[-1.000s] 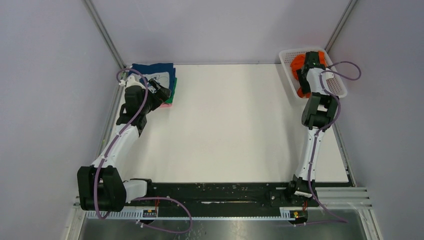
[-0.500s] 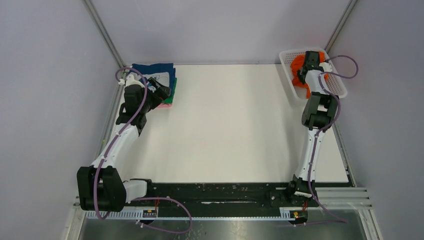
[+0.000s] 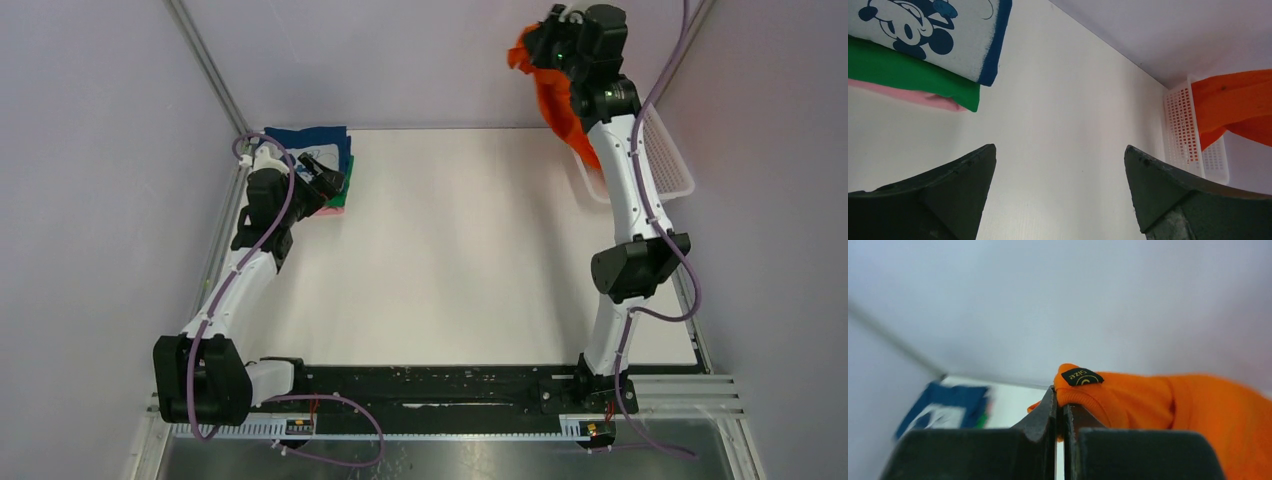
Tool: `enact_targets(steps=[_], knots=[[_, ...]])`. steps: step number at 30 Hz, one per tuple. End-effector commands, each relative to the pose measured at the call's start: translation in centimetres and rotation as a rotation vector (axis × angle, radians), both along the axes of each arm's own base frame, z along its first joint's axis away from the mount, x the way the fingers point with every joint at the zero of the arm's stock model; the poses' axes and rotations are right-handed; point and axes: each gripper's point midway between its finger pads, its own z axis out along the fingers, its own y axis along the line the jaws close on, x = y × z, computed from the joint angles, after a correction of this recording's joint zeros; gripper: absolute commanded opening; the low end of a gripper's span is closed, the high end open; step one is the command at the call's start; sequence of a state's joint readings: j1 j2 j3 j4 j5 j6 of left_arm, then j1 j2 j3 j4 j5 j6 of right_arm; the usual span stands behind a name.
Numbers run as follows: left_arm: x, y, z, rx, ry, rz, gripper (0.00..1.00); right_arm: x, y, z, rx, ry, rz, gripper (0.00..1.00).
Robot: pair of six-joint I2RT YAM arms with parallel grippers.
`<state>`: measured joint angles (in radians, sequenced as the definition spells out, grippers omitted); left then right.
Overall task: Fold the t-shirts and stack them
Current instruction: Grab crumpled tshirt from bin with the right arm, then move the tshirt to the center of the board
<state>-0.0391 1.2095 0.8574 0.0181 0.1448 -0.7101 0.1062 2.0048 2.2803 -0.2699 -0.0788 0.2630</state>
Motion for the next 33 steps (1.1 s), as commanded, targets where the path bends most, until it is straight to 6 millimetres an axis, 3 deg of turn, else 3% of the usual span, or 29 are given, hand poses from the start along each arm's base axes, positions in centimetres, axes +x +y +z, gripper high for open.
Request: enact_targets(steps=[1,5,10,13,16,18,21,24,25,28,30,33], knots=[[-0.6,-0.6,3.1,0.019,-0.112,-0.048,0.99,-8.9,9.9,8.1,-0.153,-0.175,0.399,0.0],[-1.6,-0.4,2.5,0.03,-0.095,-0.045,0.99,-15.9,15.9,11.6,-0.118,-0.257,0.677,0.0],[-2.7,-0.1,2.1,0.038,-0.082,-0.034,0.99,-22.4,19.2,15.8,-0.036,-0.338,0.904,0.0],[-3.5,0.1,1.9,0.043,-0.067,-0.021,0.99,-23.9,19.6,16.2,0.011,-0.329,0.963,0.0],[-4.4,0.4,1.5,0.05,-0.049,-0.012,0.99,-23.6,19.8,14.6,0.043,-0.259,0.965,0.0],[-4.9,0.6,0.9,0.056,-0.025,-0.003,0.99,-22.0,19.1,12.0,0.033,-0.174,0.879,0.0],[-5.7,0.3,-0.4,0.055,0.035,-0.024,0.99,-18.3,15.9,6.7,0.031,-0.025,0.633,0.0],[-6.6,-0.6,-1.7,0.038,0.075,-0.076,0.99,-15.3,10.6,-1.1,0.107,0.169,0.392,0.0],[-6.9,-1.0,-2.2,0.03,0.089,-0.1,0.99,-14.9,8.5,-4.6,0.136,0.239,0.305,0.0],[-8.1,-3.0,-3.7,0.01,0.132,-0.182,0.98,-15.4,1.2,-15.1,0.145,0.433,0.013,0.0],[-9.2,-4.9,-5.4,0.027,0.196,-0.249,0.97,-17.1,-2.2,-21.3,0.09,0.556,-0.118,0.0],[-11.6,-8.1,-9.1,0.077,0.347,-0.363,0.92,-19.5,-4.3,-25.7,0.022,0.657,-0.187,0.0]])
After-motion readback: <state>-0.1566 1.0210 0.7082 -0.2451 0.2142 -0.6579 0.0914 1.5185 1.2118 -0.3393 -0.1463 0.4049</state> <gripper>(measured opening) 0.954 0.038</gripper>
